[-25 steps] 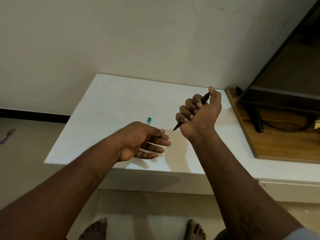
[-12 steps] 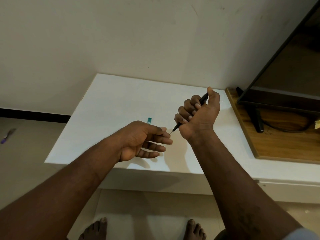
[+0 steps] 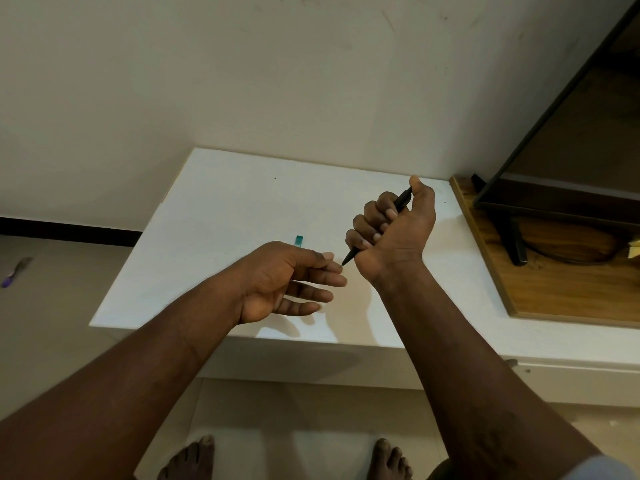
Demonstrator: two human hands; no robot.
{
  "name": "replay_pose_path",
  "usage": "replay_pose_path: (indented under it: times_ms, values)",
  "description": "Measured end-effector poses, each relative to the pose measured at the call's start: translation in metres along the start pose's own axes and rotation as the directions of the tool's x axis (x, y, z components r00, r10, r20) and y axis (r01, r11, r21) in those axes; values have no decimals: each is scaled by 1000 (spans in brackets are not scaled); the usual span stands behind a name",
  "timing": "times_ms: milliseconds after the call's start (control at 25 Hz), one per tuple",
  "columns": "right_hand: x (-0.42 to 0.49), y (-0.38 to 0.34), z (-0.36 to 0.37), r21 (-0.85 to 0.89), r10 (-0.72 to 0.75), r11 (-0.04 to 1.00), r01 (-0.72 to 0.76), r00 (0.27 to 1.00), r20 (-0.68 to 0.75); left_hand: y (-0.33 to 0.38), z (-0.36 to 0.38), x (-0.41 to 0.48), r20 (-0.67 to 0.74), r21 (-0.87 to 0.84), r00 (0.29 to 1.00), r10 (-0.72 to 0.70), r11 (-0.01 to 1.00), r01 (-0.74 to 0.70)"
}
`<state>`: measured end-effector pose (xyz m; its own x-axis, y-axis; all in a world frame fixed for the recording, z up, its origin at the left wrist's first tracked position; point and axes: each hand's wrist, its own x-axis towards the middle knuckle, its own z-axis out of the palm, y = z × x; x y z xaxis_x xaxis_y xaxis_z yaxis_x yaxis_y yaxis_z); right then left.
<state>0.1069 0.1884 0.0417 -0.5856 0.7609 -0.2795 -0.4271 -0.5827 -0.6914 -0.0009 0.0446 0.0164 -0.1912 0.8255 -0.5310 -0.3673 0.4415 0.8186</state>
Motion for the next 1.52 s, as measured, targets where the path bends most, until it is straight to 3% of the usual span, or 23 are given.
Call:
replay_pose_path:
  times_ms: [880, 1040, 1200, 1320, 1400, 1520]
  values:
    - [-7, 0, 5, -3, 26, 1000, -26, 1000, -12, 3, 2, -1, -7, -56, 1000, 21, 998, -22]
    - [-6, 3, 8, -40, -7, 999, 7, 1000, 8, 3, 1, -3, 20, -137, 1000, 11, 990, -8]
    - [-3, 11, 9, -156, -49, 987, 48, 999, 3, 5, -1, -3, 5, -214, 999, 31, 976, -29]
    - [-4, 18, 7, -365, -12, 931, 11, 1000, -1, 5, -2, -2, -47, -208, 996, 69, 975, -78]
    - [-5, 21, 6, -479, 15, 878, 1, 999, 30, 4, -3, -2, -91, -162, 992, 88, 982, -102]
    - [-5, 24, 6, -475, 34, 880, -9, 999, 43, 2, -2, 0, -142, -6, 984, 110, 994, -112]
